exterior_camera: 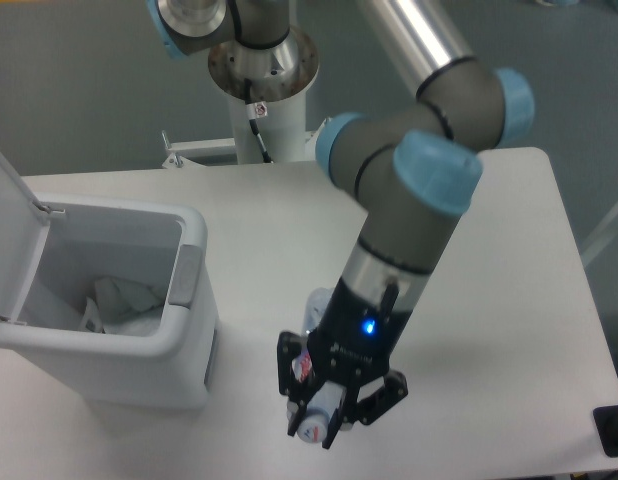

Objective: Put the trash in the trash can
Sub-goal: 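Close the gripper on the bottle cap end and lift the bottle, then carry the bottle into the trash bin and open the gripper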

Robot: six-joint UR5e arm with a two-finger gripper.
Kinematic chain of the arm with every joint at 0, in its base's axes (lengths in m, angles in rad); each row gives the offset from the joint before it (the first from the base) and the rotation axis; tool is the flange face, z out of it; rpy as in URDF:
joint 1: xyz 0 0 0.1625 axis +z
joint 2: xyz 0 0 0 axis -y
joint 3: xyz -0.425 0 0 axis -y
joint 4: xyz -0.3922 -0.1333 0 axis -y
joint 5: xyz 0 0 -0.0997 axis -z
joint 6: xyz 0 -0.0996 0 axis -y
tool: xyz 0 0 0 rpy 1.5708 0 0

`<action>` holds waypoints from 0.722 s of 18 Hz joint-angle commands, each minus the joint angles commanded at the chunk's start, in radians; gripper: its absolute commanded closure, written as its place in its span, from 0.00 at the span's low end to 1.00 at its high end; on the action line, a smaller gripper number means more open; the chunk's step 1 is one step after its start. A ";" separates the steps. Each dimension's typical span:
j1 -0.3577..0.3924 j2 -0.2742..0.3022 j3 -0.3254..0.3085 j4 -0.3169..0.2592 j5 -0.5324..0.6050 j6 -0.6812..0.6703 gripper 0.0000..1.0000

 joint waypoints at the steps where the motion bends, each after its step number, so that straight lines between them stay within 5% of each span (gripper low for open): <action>1: 0.002 0.006 0.020 0.000 -0.041 -0.024 0.97; 13: -0.034 0.060 0.042 0.012 -0.114 -0.416 0.94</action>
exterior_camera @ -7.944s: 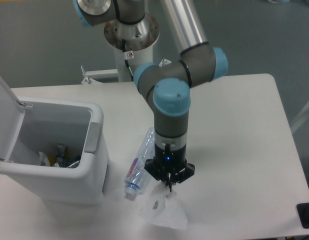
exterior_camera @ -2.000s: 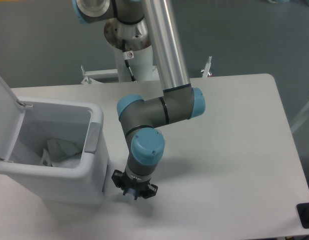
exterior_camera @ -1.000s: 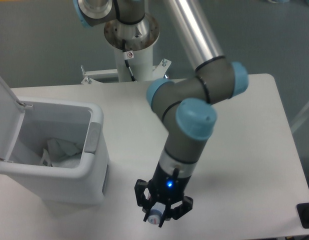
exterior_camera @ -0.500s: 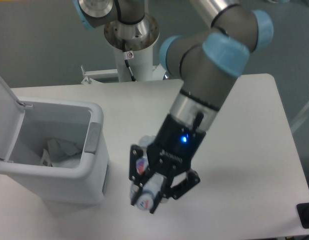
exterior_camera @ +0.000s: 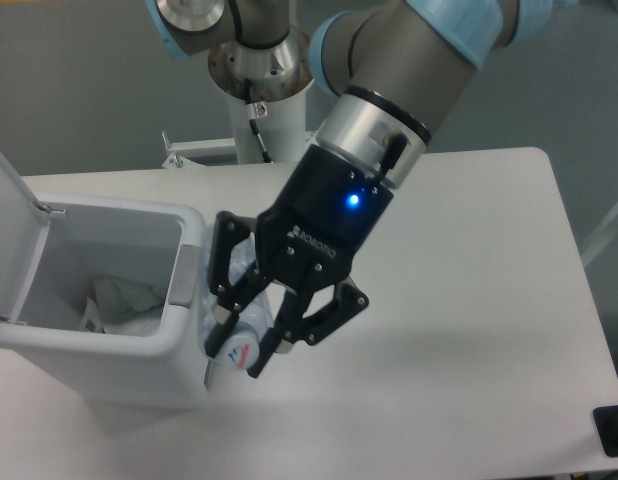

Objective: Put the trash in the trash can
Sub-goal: 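Carry the bottle into the trash bin and open the gripper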

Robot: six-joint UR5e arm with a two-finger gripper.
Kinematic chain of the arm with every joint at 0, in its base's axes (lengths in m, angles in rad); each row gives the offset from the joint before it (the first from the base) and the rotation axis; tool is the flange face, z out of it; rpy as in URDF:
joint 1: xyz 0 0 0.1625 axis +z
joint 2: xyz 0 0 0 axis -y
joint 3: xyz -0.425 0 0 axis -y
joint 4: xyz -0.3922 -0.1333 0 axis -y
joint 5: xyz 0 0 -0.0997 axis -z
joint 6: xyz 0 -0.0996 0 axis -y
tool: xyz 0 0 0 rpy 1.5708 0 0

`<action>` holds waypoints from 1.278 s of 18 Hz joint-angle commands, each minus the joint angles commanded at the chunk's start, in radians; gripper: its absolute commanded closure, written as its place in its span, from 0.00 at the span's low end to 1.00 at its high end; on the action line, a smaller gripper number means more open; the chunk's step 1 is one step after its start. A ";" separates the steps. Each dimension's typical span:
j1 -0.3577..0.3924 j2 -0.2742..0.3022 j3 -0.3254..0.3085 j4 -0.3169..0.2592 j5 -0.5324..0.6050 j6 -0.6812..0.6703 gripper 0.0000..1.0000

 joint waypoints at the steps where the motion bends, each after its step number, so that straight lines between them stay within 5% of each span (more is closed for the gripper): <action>1: -0.009 -0.002 -0.002 0.002 0.003 -0.012 0.94; 15: -0.150 -0.038 -0.044 0.064 0.014 0.064 0.85; 20: -0.193 0.007 -0.155 0.089 0.015 0.194 0.76; 23: -0.195 0.061 -0.227 0.100 0.015 0.276 0.63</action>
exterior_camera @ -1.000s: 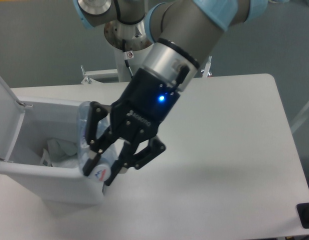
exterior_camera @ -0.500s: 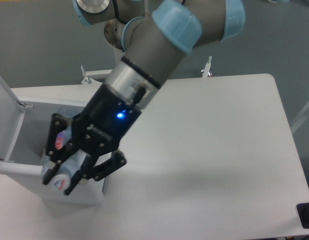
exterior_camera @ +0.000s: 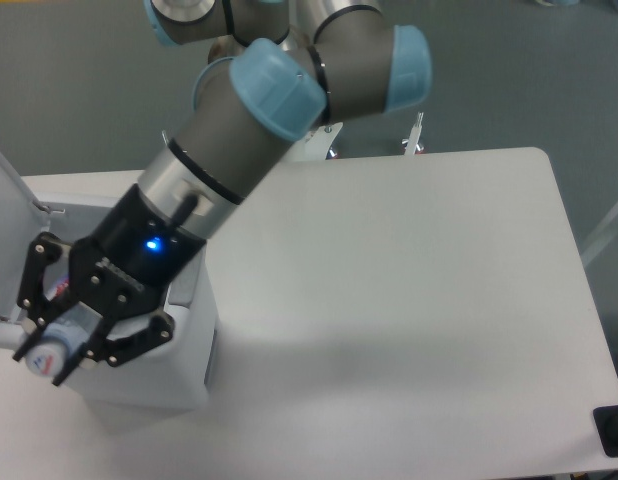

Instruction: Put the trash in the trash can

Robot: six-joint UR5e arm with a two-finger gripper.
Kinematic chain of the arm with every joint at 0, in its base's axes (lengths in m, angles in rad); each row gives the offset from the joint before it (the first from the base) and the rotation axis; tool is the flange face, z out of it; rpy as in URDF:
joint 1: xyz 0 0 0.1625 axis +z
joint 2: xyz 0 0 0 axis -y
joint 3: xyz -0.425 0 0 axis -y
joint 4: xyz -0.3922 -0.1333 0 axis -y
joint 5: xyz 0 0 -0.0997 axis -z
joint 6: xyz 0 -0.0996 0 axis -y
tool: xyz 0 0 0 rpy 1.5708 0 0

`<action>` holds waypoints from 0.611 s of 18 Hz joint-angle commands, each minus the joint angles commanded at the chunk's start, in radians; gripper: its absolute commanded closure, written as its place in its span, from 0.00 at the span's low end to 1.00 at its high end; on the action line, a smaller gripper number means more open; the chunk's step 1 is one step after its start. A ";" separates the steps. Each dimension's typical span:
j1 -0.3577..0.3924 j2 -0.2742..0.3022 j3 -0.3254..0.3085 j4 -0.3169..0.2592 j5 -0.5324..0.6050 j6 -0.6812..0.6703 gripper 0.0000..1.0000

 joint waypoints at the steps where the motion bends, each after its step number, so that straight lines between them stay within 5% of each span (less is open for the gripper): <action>1: 0.000 0.012 -0.012 0.003 0.000 0.017 0.53; 3: 0.003 0.028 -0.023 0.005 0.000 0.032 0.13; 4: 0.008 0.029 -0.023 0.005 0.000 0.037 0.00; 11: 0.093 0.065 -0.058 0.005 -0.002 0.040 0.00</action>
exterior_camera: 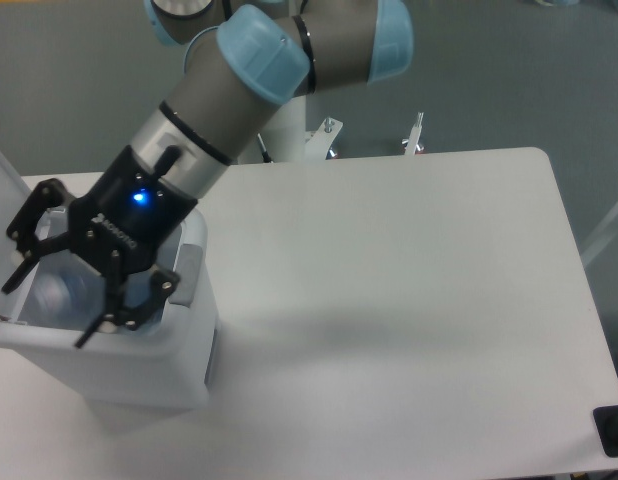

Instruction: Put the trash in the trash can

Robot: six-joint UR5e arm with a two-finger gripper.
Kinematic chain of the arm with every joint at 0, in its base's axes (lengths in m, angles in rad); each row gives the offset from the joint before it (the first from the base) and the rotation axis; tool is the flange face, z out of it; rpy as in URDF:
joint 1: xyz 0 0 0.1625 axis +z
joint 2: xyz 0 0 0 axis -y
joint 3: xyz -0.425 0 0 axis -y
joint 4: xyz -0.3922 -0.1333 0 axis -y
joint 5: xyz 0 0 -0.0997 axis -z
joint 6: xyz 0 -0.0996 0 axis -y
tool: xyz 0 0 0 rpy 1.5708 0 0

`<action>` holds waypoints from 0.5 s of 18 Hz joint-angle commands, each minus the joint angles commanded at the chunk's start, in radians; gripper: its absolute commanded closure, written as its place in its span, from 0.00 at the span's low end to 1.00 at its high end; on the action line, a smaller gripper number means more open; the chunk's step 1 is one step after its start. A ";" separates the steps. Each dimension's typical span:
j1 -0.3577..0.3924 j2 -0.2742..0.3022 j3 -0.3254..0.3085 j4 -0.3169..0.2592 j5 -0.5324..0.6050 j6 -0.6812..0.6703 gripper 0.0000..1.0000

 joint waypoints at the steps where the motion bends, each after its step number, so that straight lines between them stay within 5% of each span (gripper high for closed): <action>1: 0.015 0.003 -0.006 0.000 0.002 0.000 0.00; 9: 0.198 0.018 -0.009 -0.005 0.005 0.093 0.00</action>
